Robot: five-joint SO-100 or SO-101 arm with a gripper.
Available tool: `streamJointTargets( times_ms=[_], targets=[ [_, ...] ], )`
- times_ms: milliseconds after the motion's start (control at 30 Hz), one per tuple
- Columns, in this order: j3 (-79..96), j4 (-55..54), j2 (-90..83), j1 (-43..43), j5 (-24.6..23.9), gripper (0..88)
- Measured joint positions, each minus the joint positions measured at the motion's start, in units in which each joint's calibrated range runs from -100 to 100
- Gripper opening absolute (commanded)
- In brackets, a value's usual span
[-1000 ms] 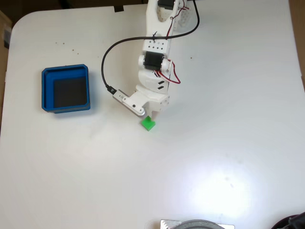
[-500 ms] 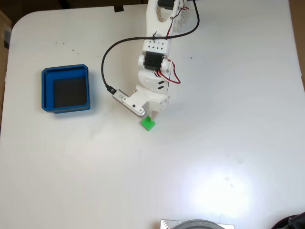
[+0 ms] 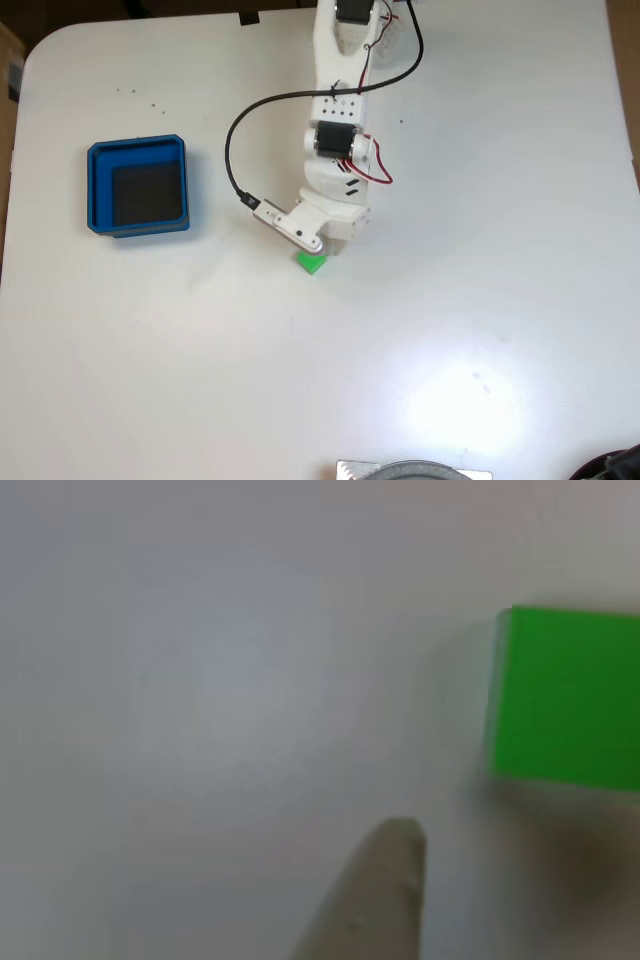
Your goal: Pick up green cube and drop it in the blue box
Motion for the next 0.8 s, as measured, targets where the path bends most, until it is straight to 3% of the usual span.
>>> streamJointTargets(
  times_ms=[800],
  targets=[
    [0.0,-6.7,3.3,0.2,0.1,28.9]
  ],
)
